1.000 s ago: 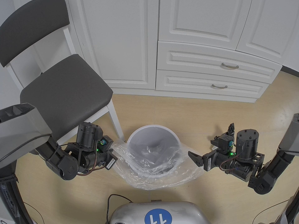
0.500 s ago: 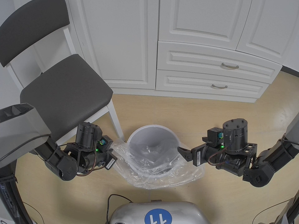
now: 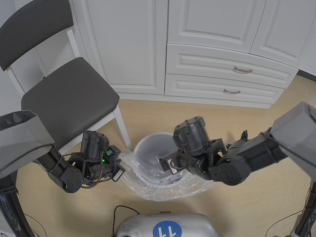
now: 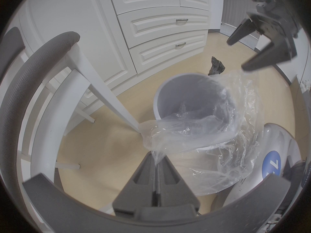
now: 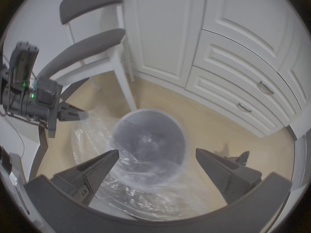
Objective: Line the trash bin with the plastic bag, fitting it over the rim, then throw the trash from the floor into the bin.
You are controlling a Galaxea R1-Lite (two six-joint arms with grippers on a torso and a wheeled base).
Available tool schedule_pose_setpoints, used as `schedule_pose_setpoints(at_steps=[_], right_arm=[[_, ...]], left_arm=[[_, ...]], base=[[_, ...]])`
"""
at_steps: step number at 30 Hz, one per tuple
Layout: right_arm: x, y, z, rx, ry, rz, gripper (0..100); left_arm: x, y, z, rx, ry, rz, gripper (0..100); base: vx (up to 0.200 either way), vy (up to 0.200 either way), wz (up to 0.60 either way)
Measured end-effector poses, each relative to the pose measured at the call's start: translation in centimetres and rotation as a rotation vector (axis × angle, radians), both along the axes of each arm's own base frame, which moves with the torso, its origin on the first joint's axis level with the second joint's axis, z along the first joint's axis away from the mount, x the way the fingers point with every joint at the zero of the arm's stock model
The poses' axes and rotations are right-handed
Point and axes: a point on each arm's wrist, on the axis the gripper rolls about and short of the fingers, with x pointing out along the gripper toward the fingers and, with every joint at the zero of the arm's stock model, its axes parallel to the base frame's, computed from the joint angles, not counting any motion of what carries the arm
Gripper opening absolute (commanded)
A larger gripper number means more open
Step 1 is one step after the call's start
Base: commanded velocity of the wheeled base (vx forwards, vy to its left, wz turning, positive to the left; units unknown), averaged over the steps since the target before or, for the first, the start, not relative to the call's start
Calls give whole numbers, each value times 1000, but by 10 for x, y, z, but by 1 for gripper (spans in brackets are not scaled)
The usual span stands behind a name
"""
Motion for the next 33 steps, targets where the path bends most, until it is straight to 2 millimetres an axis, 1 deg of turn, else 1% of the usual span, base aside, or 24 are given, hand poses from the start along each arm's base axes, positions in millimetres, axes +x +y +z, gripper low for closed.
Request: schedule_pose_setpoints(at_steps=[2, 5, 8, 14, 18, 28, 33], right_arm=[[-2, 14, -10, -34, 9, 23, 100], [-7, 28, -31, -95, 35, 56, 100], [-8, 37, -50, -131, 55, 70, 100], [-5, 51, -74, -162, 65, 71, 100], [-3, 57, -84, -170, 72, 73, 100], [6, 67, -101, -180, 67, 61, 100], [17, 68, -109, -187, 57, 32, 100]], left_arm=[[0, 0, 0, -1, 1, -5, 0], [0, -1, -1, -3, 5, -12, 0], [1, 0, -1, -8, 7, -17, 0], [1, 1, -1, -10, 9, -20, 0], [1, 1, -1, -10, 9, -20, 0], [1, 3, 0, -13, 4, -15, 0], [2, 4, 1, -14, 3, -10, 0]], base=[[0, 0, 0], [0, 0, 0], [0, 0, 0], [0, 0, 0], [0, 0, 0], [0, 0, 0], [0, 0, 0]])
